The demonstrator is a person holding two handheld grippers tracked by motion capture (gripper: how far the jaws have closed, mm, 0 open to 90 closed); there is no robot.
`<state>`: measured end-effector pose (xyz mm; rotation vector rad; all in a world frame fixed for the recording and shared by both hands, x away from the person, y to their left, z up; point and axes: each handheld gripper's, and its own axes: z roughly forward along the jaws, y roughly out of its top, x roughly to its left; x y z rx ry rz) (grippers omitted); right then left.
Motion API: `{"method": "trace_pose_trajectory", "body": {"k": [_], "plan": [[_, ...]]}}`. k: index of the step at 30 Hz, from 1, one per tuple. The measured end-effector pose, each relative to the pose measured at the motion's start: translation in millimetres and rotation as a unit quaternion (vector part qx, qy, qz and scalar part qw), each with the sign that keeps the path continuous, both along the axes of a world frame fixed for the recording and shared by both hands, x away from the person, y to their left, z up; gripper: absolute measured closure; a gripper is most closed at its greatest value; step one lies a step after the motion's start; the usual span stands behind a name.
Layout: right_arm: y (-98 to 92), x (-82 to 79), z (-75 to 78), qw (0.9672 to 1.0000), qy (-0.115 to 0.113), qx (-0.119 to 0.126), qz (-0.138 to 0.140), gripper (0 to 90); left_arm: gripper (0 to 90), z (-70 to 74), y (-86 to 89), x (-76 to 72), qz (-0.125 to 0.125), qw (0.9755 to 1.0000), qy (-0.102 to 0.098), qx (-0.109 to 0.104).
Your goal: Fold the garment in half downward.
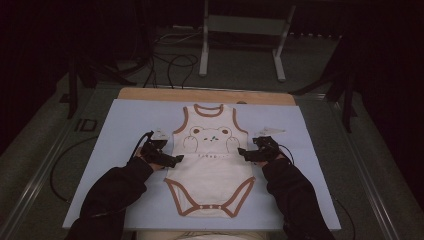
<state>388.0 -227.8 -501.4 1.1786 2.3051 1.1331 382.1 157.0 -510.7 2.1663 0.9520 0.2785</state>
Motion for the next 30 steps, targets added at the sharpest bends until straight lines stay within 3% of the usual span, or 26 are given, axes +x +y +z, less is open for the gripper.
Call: {"method": "trace_pose_trajectory", "body": {"k": [6, 10, 18, 22, 30], "plan": [[0.2, 2.7, -7.8, 0.9998, 0.018, -0.008, -0.005, 30.3, 20.4, -4.3, -2.4, 1.2, -0.006, 0.9999, 0.008, 0.011], [1.3, 3.1, -11.1, 0.9995, 0.021, -0.022, -0.010, 38.3, 22.1, -6.8, -4.7, 2.7, -0.003, 0.9996, 0.011, 0.027], [3.4, 3.9, -14.5, 0.9987, 0.024, -0.043, -0.013, 53.8, 44.9, -9.2, -4.7, 7.0, 0.004, 0.9997, 0.011, 0.022], [6.7, 4.3, -18.9, 0.9976, 0.034, -0.060, -0.010, 59.1, 53.8, -8.4, -6.8, 7.8, 0.013, 0.9993, 0.010, 0.032], [11.0, 4.6, -17.4, 0.9974, 0.040, -0.059, 0.002, 81.8, 75.6, -5.5, -15.5, 8.0, 0.012, 0.9989, 0.028, 0.035]]}}
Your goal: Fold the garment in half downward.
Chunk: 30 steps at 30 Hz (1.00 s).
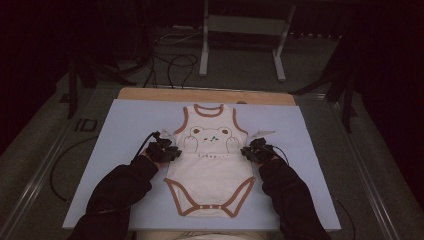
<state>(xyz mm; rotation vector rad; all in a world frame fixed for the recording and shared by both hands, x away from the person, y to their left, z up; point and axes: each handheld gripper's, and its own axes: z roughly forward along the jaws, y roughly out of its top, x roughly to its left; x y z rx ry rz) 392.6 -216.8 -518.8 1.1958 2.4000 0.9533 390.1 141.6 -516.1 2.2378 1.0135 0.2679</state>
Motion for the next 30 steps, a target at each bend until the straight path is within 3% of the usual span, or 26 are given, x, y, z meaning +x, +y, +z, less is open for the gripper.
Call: {"method": "trace_pose_trajectory", "body": {"k": [2, 6, 14, 17, 30], "plan": [[1.6, 0.2, 0.4, 1.0000, 0.003, -0.001, 0.005, 87.0, 81.0, 0.6, -0.6, 0.6, -0.004, 1.0000, 0.006, 0.000], [3.9, 0.1, 1.5, 0.9999, 0.003, -0.008, 0.008, 88.9, 88.6, 0.7, -1.2, 1.4, -0.003, 0.9999, 0.014, -0.009], [1.2, -0.7, 5.8, 1.0000, 0.002, -0.001, 0.008, 89.3, 90.0, 2.9, 2.8, 1.4, -0.001, 0.9998, 0.010, -0.017], [-0.8, -1.6, 12.2, 0.9999, -0.001, 0.013, 0.009, 89.5, 90.0, 7.6, 4.9, 0.0, 0.001, 0.9996, 0.003, -0.029], [-5.2, -7.6, 23.4, 0.9996, -0.011, 0.023, 0.013, 89.7, 90.0, 13.9, 7.2, -5.5, -0.004, 0.9994, -0.003, -0.035]]}}
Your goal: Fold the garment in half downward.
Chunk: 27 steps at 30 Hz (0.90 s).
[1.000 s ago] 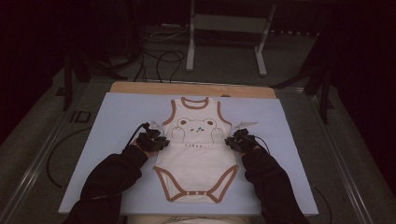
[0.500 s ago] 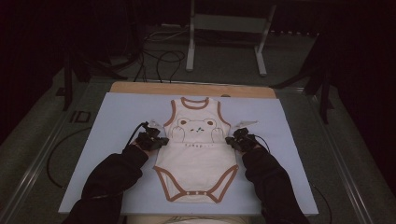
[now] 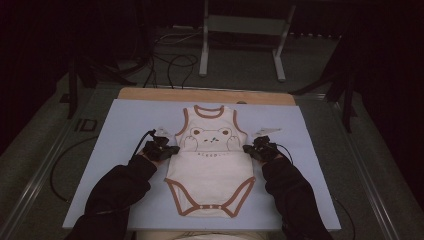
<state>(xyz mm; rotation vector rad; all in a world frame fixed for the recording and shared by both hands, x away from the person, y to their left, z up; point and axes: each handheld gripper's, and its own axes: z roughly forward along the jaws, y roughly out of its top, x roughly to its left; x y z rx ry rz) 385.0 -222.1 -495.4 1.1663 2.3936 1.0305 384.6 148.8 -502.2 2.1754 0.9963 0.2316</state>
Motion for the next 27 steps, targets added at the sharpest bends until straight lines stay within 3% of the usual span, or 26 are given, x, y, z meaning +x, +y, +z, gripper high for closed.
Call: {"method": "trace_pose_trajectory", "body": {"k": [7, 10, 13, 27], "plan": [[1.3, -5.6, 12.5, 0.9999, -0.009, -0.006, 0.005, 89.7, 90.0, 7.3, 0.0, -4.2, -0.009, 1.0000, -0.001, -0.002], [1.6, -8.6, 11.9, 0.9998, -0.010, -0.014, 0.009, 89.7, 90.0, 9.3, 1.3, -8.6, -0.009, 0.9998, 0.001, -0.016], [-1.0, -14.1, 12.9, 0.9999, -0.009, -0.002, 0.009, 89.7, 90.0, 9.9, 0.1, -13.6, -0.015, 0.9998, -0.001, -0.009], [-1.1, -36.3, 29.8, 0.9991, -0.033, -0.001, 0.026, 89.7, 90.0, 29.1, 6.8, -28.5, -0.027, 0.9994, -0.016, -0.012]]}}
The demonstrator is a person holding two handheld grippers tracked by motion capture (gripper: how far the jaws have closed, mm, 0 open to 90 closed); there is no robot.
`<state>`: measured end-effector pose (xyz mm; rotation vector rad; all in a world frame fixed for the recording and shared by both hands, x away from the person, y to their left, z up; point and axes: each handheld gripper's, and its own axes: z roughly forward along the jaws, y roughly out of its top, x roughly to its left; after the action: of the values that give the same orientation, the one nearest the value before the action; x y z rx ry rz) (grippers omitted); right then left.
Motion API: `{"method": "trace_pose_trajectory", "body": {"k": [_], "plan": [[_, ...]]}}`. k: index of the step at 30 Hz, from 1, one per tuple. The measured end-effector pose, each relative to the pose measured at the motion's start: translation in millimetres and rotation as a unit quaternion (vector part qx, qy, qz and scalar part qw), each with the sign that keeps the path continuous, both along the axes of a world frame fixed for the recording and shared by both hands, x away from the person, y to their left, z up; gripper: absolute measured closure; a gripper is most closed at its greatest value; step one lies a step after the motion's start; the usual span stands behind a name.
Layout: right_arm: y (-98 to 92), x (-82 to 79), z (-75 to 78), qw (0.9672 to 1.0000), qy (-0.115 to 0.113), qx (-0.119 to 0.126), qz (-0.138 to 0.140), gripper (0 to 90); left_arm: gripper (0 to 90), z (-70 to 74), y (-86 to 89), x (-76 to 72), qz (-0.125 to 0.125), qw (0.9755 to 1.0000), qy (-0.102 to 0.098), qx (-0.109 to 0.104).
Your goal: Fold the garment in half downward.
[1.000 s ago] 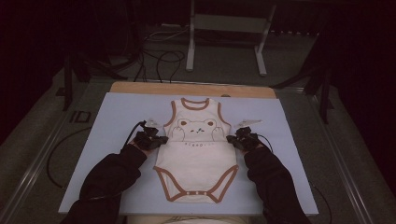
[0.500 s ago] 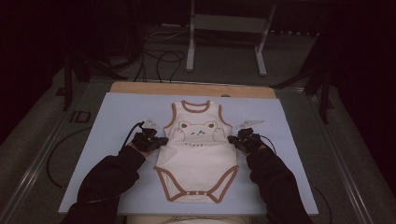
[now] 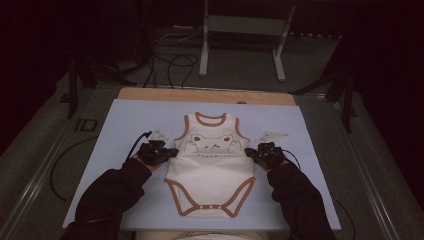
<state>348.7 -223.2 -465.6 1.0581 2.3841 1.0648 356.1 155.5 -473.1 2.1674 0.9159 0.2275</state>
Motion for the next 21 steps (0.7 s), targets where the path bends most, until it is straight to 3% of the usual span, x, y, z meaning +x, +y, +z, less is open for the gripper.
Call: {"method": "trace_pose_trajectory", "body": {"k": [12, 21], "plan": [[-4.5, -21.4, 7.0, 0.9999, -0.009, 0.007, 0.010, 89.6, 90.0, 16.1, 2.0, -24.3, -0.023, 0.9994, -0.024, 0.003], [-5.3, -50.0, 9.2, 0.9994, -0.013, 0.018, 0.025, 89.6, 90.0, 14.7, 5.7, -43.1, -0.038, 0.9991, -0.019, 0.000]]}}
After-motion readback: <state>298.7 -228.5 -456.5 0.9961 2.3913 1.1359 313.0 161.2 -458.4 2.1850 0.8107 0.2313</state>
